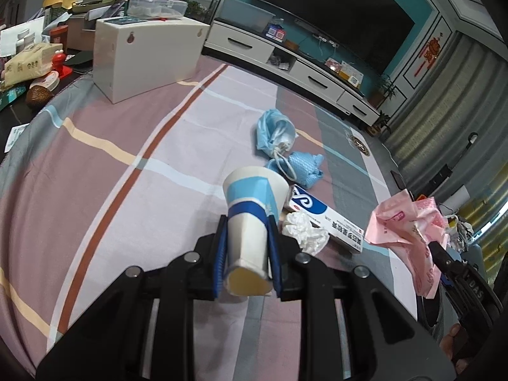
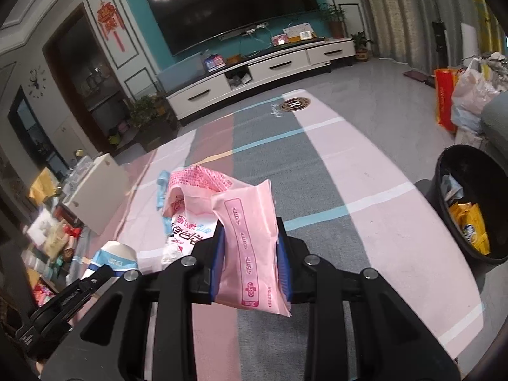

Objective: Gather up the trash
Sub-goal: 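Carry the pink wet-wipe pack and white-blue paper cup to the black bin, then open both tools over the bin to drop the wipe pack and cup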

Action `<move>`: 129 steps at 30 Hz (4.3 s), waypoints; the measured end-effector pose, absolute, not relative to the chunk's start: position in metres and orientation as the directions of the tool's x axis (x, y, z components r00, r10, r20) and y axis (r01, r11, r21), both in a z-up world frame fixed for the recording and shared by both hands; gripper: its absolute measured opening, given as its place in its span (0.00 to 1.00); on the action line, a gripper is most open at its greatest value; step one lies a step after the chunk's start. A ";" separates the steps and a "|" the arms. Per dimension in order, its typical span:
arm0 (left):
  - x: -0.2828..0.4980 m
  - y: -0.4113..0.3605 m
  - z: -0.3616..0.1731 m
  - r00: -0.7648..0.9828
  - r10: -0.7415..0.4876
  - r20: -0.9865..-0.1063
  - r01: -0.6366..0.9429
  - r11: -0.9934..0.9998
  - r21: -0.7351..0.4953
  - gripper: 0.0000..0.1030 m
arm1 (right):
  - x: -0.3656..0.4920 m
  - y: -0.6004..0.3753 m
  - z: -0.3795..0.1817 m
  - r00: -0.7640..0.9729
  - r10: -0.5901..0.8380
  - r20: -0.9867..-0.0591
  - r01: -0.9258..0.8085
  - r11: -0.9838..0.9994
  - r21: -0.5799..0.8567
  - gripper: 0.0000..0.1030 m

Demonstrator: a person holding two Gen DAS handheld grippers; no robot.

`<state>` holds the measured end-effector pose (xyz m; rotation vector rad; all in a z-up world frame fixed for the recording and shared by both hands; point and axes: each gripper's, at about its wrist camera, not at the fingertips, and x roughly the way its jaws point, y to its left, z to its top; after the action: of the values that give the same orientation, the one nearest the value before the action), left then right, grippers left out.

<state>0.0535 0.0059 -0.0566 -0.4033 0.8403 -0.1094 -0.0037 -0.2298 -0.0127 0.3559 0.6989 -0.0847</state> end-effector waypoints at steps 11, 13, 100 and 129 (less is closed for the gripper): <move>0.048 0.000 -0.052 0.670 -0.259 -0.696 -0.045 0.921 -0.386 0.24 | -0.003 -0.229 -0.018 0.753 0.021 -0.657 0.199 0.945 0.259 0.30; 0.047 -0.002 -0.050 0.671 -0.261 -0.694 -0.040 0.922 -0.385 0.24 | -0.003 -0.229 -0.017 0.753 0.021 -0.658 0.197 0.946 0.256 0.30; 0.052 -0.424 -0.086 0.150 -0.694 -0.704 0.486 0.672 -0.559 0.25 | -0.143 -0.534 -0.072 0.611 -0.347 -0.712 0.777 0.436 0.454 0.30; 0.095 -0.167 0.005 0.601 -0.328 -0.729 0.145 0.942 -0.304 0.97 | -0.099 -0.477 -0.033 0.735 -0.257 -0.628 0.605 0.667 0.435 0.97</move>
<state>0.0950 -0.1665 0.0047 -0.2230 0.8856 -0.2763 -0.0986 -0.4766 -0.0329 0.6788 0.5596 -0.5156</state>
